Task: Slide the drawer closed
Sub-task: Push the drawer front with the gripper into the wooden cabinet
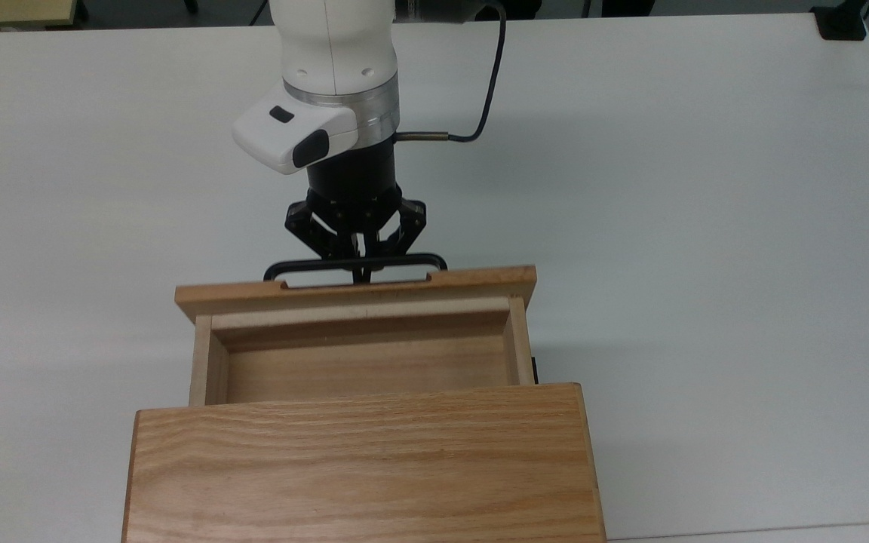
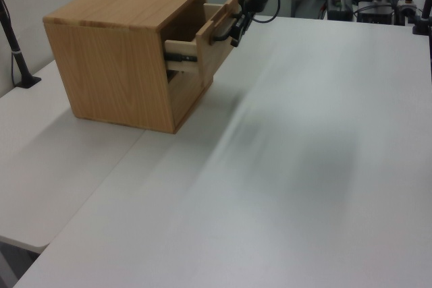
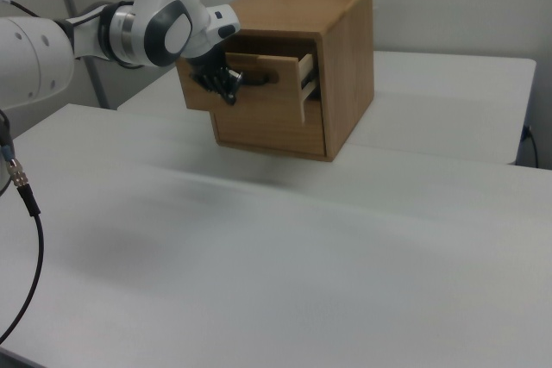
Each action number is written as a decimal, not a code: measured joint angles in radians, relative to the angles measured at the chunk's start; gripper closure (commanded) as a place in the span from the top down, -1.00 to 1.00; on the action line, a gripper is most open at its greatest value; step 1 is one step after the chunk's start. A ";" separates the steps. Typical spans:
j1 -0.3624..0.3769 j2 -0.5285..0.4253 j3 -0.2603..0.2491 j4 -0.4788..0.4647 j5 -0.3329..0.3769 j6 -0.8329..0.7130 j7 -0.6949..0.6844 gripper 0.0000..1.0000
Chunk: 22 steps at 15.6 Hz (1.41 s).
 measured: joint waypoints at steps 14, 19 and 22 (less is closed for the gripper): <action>-0.001 0.139 0.000 0.002 -0.002 0.541 -0.001 -1.00; -0.001 0.181 0.000 0.002 -0.012 0.657 -0.002 -1.00; -0.001 0.206 0.000 0.002 -0.020 0.740 -0.002 -1.00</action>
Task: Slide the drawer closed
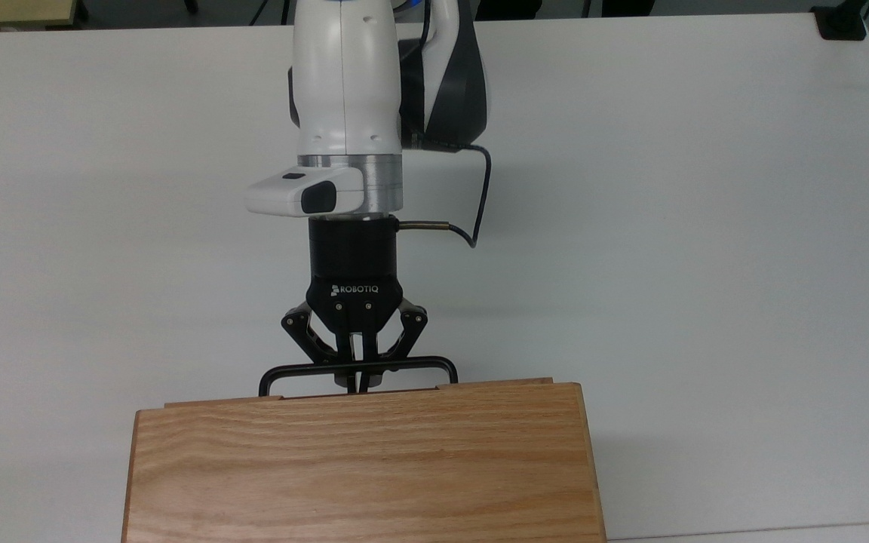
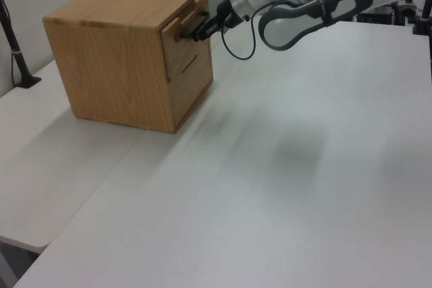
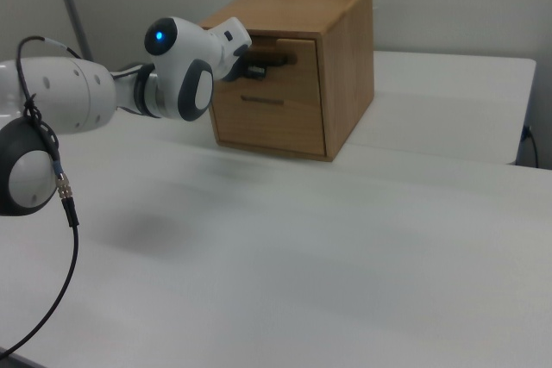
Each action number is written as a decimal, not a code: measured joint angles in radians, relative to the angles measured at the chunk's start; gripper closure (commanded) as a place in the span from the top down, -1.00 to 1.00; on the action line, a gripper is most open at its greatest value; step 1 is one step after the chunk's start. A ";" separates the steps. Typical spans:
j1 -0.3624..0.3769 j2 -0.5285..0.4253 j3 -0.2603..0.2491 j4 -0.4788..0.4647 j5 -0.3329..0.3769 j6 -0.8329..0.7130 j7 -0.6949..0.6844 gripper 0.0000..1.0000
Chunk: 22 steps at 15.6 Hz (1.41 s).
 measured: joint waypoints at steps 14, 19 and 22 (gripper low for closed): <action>-0.003 0.026 0.000 -0.002 -0.011 0.064 -0.002 -1.00; -0.008 -0.021 -0.002 0.007 -0.011 -0.236 -0.003 -1.00; -0.009 -0.091 -0.002 -0.011 -0.011 -0.456 -0.010 -1.00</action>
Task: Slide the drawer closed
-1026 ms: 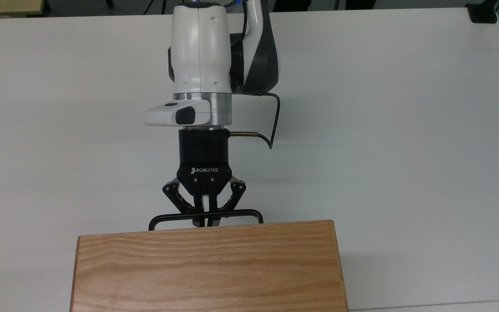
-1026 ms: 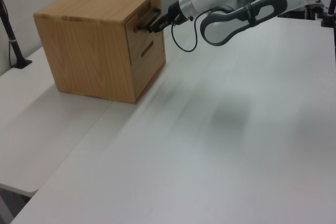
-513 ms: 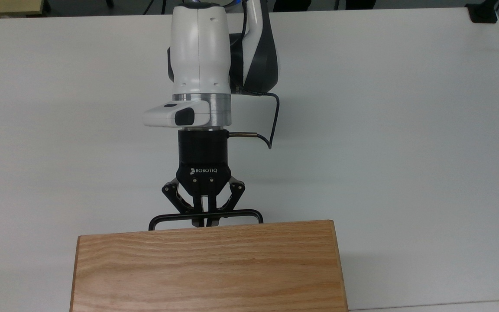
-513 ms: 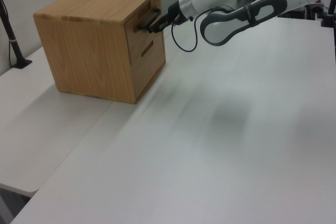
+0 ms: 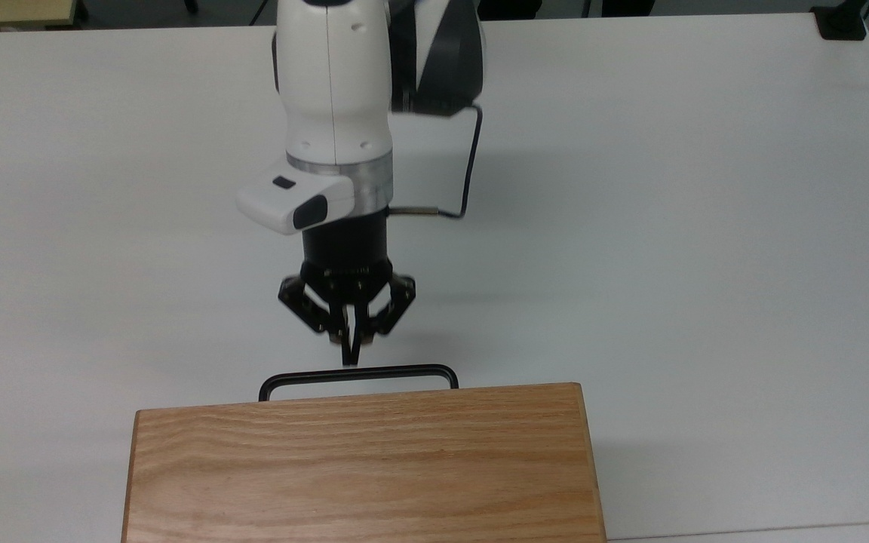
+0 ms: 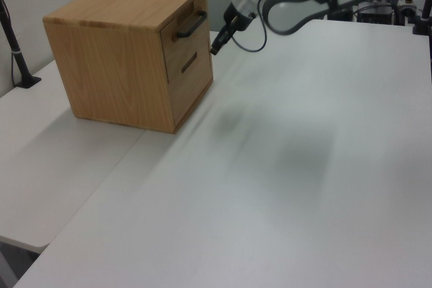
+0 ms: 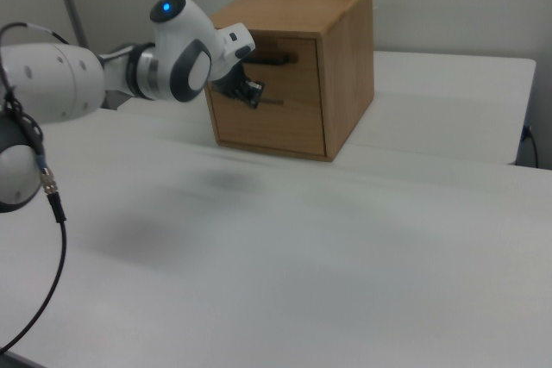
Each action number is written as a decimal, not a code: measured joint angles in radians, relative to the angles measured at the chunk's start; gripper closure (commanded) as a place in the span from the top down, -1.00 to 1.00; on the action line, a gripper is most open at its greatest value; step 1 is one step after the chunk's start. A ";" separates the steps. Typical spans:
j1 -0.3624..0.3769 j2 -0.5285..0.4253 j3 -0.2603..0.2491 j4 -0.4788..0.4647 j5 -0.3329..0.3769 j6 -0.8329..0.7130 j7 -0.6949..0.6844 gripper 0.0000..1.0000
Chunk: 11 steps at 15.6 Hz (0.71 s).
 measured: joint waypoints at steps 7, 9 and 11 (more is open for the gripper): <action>-0.006 -0.232 0.000 -0.070 0.000 -0.602 -0.082 -1.00; -0.012 -0.319 0.000 -0.094 0.000 -0.739 -0.083 -1.00; -0.015 -0.407 0.000 -0.143 0.000 -0.801 -0.083 -0.98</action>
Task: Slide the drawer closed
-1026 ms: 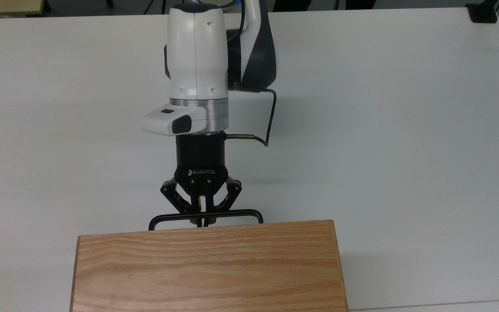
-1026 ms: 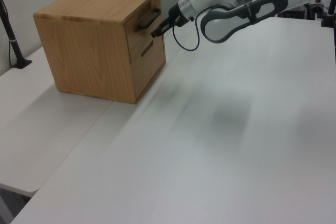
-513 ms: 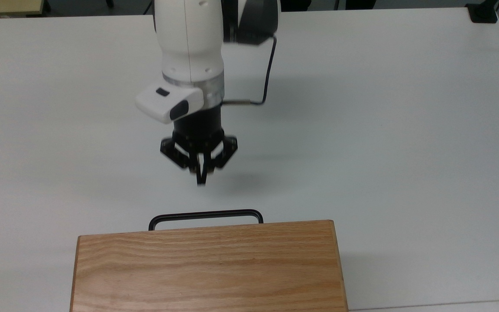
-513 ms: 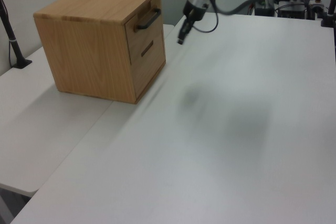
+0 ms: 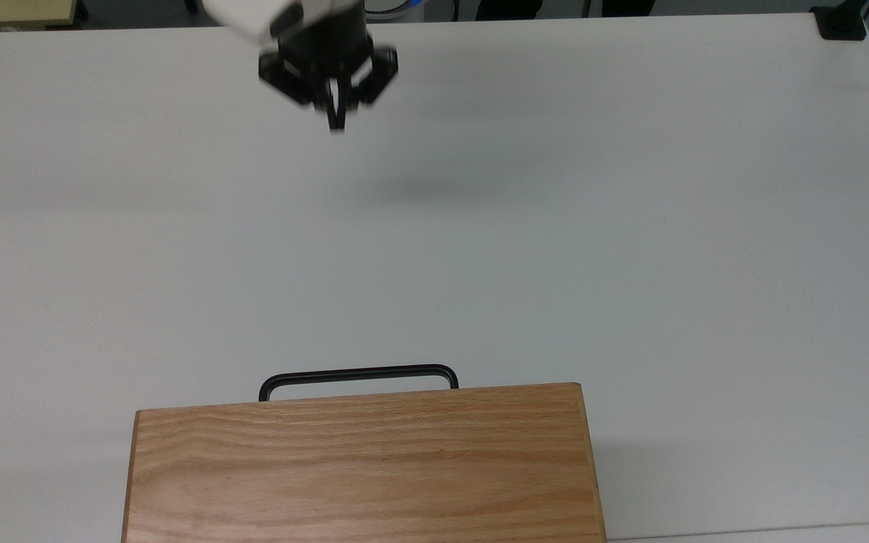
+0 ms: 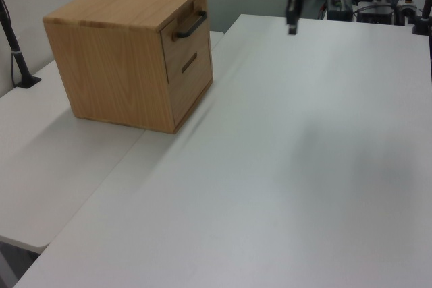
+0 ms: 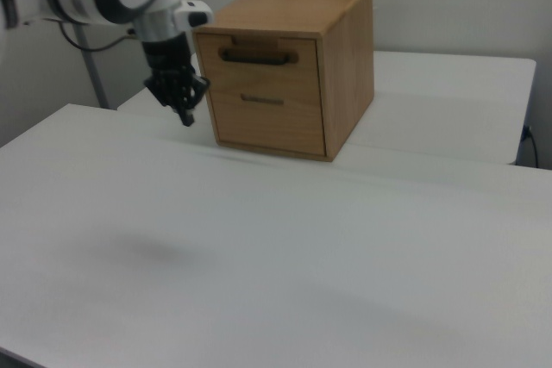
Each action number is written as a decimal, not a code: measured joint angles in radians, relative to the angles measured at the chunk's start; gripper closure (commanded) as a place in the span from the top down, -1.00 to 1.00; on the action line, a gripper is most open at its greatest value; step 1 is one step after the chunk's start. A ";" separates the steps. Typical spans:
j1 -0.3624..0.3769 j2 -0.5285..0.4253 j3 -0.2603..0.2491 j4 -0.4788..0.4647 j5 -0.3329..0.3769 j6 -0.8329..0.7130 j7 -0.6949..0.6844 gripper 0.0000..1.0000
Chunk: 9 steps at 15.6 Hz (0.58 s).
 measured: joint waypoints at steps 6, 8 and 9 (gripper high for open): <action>0.000 -0.156 0.003 -0.100 0.000 -0.073 0.054 -0.52; 0.000 -0.165 0.004 -0.103 0.000 -0.080 0.058 0.78; 0.000 -0.165 0.004 -0.103 0.000 -0.080 0.060 0.93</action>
